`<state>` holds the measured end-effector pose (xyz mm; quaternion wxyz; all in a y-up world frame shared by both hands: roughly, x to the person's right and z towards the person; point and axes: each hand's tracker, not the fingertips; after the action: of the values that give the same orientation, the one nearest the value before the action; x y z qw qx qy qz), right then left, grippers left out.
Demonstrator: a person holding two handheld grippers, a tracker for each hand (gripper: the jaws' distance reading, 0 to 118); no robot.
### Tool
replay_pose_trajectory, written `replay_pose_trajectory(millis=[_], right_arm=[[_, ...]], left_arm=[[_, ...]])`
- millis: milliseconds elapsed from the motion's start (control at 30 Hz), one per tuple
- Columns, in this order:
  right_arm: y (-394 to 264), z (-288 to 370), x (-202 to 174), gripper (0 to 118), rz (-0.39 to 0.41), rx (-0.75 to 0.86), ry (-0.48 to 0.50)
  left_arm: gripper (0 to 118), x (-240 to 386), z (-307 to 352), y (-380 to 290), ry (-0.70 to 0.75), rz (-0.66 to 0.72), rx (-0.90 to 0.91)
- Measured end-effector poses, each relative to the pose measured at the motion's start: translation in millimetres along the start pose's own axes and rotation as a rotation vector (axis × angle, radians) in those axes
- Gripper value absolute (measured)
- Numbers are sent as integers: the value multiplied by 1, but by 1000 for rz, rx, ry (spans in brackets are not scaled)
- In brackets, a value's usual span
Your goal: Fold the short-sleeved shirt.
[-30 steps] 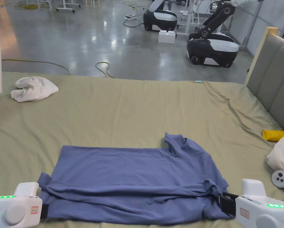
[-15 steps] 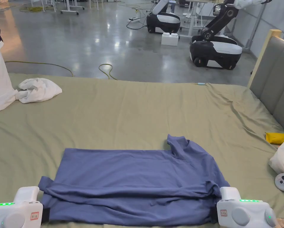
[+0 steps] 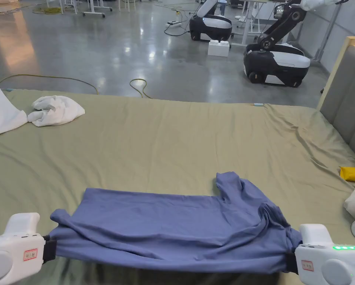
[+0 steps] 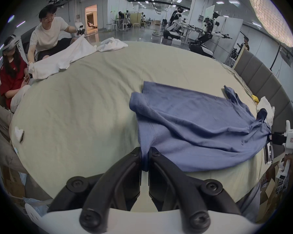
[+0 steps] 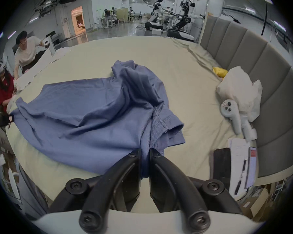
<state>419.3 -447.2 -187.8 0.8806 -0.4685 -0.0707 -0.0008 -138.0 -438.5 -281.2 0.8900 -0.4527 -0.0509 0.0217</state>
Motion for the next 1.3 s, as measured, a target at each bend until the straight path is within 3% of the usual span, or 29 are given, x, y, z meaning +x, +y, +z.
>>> replay_pose_trajectory(millis=[367,667,733,833,867,900,933,1000,1167,1300], right_arm=[[-96,16,-18,9,71,-165,-13],[-137,-16,-31,9,38,-183,-39],[-136,-16,-33,15,36,-172,-44],[-131,-7,-36,35,34,-165,-69],[-125,0,-38,35,33,-146,-111],[-119,7,-37,60,19,-101,-121],[-112,15,-38,77,8,-41,-109],[-91,34,-43,80,-24,85,-94],[-44,60,-61,85,-32,379,-49],[-17,62,-82,85,-43,508,-19]], left_arm=[[9,-29,18,-84,4,-5,-151],[9,-31,-19,-132,53,-27,-253],[9,-29,-21,-132,59,-14,-242],[9,-26,-16,-128,64,-12,-227],[9,-24,-12,-126,61,-15,-214],[13,-21,-6,-122,58,-22,-191],[23,-17,-1,-118,61,-24,-145],[54,-9,14,-105,40,-18,-39],[56,18,39,-66,48,-54,186],[56,44,50,-41,68,-81,342]])
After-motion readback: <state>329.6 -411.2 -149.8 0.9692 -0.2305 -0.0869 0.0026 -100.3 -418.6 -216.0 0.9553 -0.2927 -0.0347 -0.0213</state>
